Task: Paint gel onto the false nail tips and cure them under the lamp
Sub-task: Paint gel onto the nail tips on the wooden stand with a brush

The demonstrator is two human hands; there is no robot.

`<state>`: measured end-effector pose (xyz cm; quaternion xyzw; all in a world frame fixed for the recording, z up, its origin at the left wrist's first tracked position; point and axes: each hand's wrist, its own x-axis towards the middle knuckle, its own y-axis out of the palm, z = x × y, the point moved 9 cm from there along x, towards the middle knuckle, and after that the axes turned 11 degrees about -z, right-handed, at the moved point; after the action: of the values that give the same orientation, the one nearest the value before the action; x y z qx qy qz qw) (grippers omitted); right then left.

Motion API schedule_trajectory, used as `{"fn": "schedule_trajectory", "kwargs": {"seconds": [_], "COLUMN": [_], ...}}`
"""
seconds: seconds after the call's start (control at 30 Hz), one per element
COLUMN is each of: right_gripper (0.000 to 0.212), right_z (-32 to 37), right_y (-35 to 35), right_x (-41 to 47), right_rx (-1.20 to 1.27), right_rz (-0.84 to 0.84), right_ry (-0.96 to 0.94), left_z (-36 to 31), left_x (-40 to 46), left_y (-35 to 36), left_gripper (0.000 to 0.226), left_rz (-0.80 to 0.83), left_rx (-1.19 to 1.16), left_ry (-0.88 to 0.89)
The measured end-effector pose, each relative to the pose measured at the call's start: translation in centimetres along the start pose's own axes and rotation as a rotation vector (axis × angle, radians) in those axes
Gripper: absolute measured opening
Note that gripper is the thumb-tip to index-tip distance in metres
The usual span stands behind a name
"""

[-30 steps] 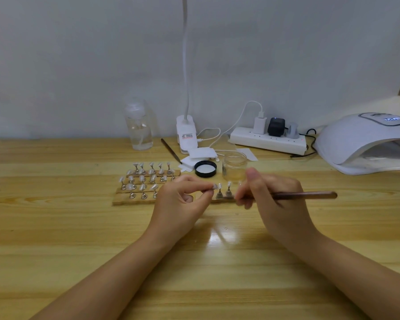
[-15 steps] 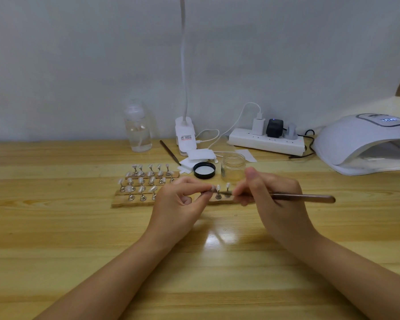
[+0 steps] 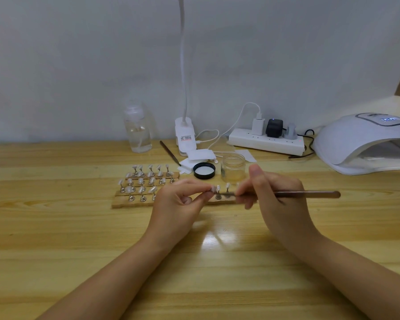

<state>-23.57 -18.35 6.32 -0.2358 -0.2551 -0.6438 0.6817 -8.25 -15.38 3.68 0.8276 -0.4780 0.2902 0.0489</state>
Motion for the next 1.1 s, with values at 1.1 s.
{"fn": "schedule_trajectory", "kwargs": {"seconds": [1.1], "right_gripper": [0.036], "right_z": [-0.05], "right_y": [-0.32], "right_x": [-0.33], "right_rx": [0.064], "right_rz": [-0.064], "right_ry": [0.072], "left_z": [0.24], "left_x": [0.02], "left_y": [-0.21], "left_gripper": [0.017], "left_rz": [-0.007], "left_rx": [-0.018], "left_ry": [-0.047]}}
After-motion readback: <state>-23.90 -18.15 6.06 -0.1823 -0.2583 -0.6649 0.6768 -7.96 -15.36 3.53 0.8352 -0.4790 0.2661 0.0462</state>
